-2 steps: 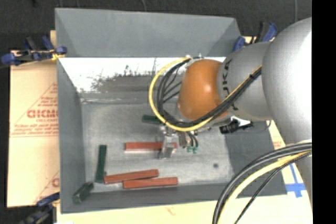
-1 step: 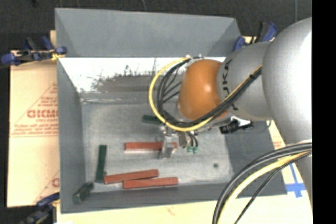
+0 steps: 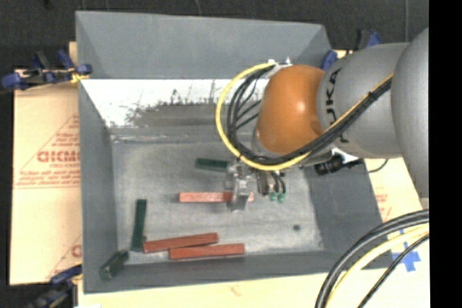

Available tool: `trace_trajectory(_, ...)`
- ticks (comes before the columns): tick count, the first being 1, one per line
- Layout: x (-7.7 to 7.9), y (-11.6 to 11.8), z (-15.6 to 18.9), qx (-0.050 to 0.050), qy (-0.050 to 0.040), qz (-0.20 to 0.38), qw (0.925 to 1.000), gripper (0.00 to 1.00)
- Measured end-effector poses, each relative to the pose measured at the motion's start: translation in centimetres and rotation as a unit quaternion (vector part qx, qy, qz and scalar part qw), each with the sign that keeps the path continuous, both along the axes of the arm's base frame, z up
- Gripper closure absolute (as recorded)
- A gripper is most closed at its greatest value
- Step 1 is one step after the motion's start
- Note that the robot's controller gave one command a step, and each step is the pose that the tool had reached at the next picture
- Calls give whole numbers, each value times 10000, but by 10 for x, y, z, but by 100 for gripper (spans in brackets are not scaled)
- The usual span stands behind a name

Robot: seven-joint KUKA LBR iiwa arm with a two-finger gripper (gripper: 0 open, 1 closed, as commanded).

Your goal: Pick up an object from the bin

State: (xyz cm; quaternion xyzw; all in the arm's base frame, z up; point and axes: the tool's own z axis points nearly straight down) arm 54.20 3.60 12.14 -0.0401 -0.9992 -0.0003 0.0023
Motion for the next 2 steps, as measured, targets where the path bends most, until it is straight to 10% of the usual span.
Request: trace_trajectory(2, -21, 2, 129, -4, -15, -195, 9998, 100)
